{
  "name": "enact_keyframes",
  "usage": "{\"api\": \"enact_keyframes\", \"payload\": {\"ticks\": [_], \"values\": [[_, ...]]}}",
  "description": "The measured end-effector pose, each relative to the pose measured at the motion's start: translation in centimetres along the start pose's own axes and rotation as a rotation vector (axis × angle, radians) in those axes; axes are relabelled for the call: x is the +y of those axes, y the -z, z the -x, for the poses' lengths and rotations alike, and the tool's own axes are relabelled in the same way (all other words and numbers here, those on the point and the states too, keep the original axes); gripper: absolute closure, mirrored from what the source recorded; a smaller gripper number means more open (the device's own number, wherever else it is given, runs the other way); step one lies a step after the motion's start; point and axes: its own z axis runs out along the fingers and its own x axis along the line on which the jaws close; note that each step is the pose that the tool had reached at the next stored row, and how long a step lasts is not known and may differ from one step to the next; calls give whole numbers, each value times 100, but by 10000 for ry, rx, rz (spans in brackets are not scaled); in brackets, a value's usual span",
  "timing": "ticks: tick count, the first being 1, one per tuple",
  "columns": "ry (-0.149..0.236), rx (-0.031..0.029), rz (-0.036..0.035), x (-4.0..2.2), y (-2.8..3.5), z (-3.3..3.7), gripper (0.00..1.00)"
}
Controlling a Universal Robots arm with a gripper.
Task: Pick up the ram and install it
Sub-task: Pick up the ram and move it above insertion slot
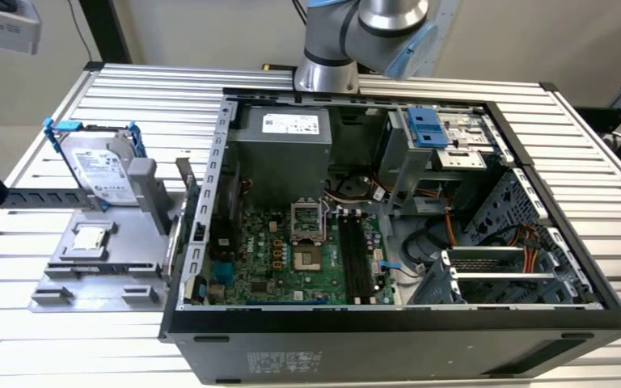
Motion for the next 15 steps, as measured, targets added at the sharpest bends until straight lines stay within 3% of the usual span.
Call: {"api": "enact_keyframes", "payload": {"ticks": [8, 15], "values": [[1, 2, 3, -15, 6, 0, 100], [0, 0, 0, -143, 5, -2, 100]]}}
